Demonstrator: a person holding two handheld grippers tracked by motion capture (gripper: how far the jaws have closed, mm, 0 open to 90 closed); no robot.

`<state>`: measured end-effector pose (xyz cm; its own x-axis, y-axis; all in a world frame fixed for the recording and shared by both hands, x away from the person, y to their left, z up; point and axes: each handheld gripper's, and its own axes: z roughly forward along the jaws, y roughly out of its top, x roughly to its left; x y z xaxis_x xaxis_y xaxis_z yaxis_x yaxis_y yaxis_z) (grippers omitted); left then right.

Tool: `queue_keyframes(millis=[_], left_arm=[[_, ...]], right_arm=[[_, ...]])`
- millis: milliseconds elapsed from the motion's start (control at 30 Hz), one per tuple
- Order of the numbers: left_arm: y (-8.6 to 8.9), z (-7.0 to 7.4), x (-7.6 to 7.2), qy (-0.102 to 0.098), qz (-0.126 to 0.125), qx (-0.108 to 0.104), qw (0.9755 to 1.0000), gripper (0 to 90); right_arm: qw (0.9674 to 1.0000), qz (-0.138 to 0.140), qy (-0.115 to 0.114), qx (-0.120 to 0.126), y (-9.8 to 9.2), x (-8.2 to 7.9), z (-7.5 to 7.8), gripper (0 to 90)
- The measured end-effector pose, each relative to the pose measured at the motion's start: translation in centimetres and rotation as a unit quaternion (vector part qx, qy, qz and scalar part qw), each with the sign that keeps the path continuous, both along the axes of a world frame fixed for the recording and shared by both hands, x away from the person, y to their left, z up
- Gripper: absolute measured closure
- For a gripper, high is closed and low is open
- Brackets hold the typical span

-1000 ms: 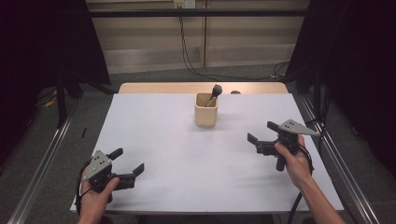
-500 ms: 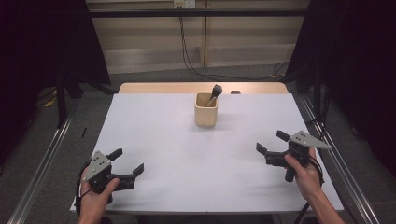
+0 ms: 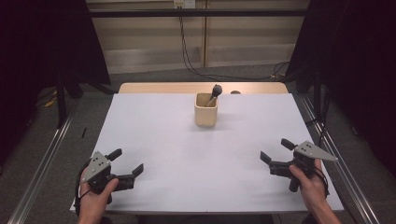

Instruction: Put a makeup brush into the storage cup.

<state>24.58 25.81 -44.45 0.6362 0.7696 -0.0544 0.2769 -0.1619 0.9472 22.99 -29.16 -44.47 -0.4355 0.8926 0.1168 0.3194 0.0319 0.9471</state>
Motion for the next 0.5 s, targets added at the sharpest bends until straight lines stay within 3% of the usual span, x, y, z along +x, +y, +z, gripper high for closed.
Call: queue_keyframes(millis=[500], left_arm=[[0.1, 0.1, -0.2, 0.0, 0.004, 0.004, 1.0, 3.0]], right_arm=[[0.9999, -0.016, 0.003, -0.005, -1.6, -1.7, -0.8, 0.8]])
